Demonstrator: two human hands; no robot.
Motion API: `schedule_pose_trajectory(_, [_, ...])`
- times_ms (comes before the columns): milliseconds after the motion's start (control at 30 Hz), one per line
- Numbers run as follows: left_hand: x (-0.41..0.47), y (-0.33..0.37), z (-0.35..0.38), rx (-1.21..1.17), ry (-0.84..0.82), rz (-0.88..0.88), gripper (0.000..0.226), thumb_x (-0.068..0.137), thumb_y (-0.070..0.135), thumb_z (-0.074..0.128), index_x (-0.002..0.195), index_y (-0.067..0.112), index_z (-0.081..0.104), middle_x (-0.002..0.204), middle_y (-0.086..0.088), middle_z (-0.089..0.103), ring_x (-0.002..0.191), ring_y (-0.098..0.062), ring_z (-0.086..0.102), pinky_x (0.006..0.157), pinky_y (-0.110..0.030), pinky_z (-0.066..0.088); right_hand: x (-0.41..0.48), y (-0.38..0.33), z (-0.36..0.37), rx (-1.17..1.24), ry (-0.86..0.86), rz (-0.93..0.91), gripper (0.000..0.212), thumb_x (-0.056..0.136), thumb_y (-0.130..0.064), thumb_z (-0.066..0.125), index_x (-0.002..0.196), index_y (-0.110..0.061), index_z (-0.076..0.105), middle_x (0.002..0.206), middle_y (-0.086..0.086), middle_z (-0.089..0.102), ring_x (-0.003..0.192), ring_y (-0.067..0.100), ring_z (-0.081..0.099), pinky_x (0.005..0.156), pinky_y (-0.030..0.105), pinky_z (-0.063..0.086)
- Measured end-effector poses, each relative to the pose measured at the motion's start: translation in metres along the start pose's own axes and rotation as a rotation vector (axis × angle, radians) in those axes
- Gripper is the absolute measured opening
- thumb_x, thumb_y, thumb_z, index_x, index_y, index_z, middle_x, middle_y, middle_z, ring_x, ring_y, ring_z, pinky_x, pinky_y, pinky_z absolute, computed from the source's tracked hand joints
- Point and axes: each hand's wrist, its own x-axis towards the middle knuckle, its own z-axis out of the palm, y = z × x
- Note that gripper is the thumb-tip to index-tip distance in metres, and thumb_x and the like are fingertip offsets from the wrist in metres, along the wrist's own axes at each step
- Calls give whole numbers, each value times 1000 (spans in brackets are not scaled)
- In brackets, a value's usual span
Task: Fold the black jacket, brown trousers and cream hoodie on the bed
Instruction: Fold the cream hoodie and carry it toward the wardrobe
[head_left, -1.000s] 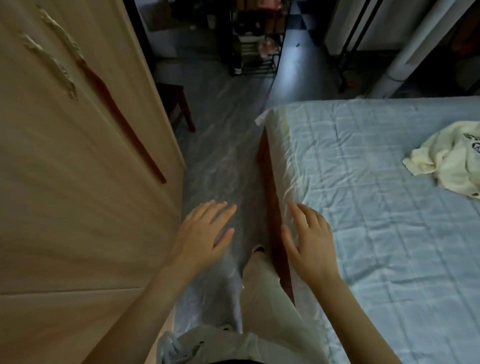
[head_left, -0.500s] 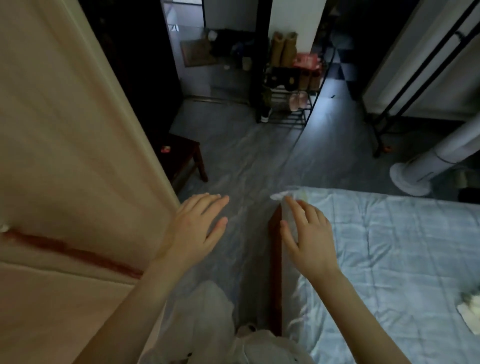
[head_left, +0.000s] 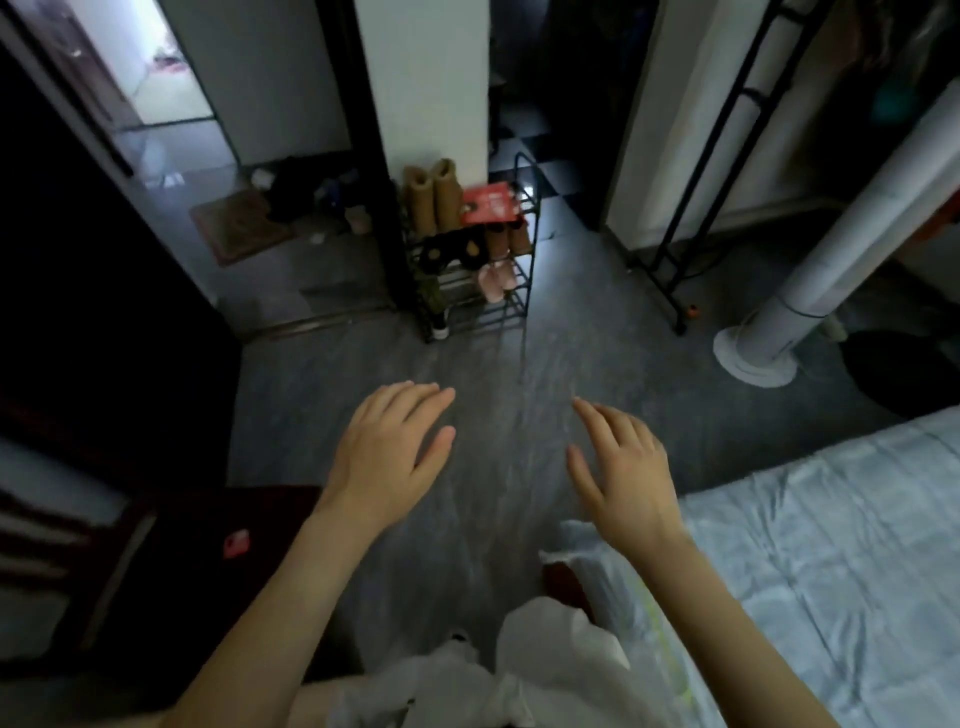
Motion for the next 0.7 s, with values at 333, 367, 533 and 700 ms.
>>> schedule_pose_trajectory(333, [313, -20, 27, -60, 41, 376, 49, 97, 39, 38, 130, 11, 60, 127, -5, 62, 120, -24, 54, 103, -42, 42, 226, 56, -36, -75, 219, 203, 51, 101, -39, 46, 148, -21, 42, 139, 2, 52, 130, 23, 46, 107, 40, 38])
schedule_pose_trajectory(367, [342, -15, 31, -66, 51, 401, 49, 97, 38, 38, 130, 10, 61, 126, -5, 62, 120, -24, 54, 103, -41, 42, 250, 67, -40, -77, 233, 220, 51, 101, -38, 46, 148, -21, 41, 140, 3, 52, 131, 23, 45, 108, 40, 38])
schedule_pose_trajectory(533, [478, 9, 40, -113, 56, 495, 50, 97, 40, 38, 131, 11, 60, 127, -6, 62, 119, -23, 54, 102, -37, 42, 346, 116, -65, -74, 298, 324, 50, 101, -39, 45, 149, -23, 40, 142, 1, 51, 134, 22, 42, 111, 40, 36])
schedule_pose_trajectory(700, [585, 45, 77, -184, 26, 615, 49, 98, 39, 38, 131, 9, 59, 126, -7, 62, 118, -23, 56, 99, -43, 46, 400, 170, -84, -106, 370, 447, 52, 99, -44, 40, 147, -23, 42, 138, 0, 53, 130, 21, 46, 106, 40, 40])
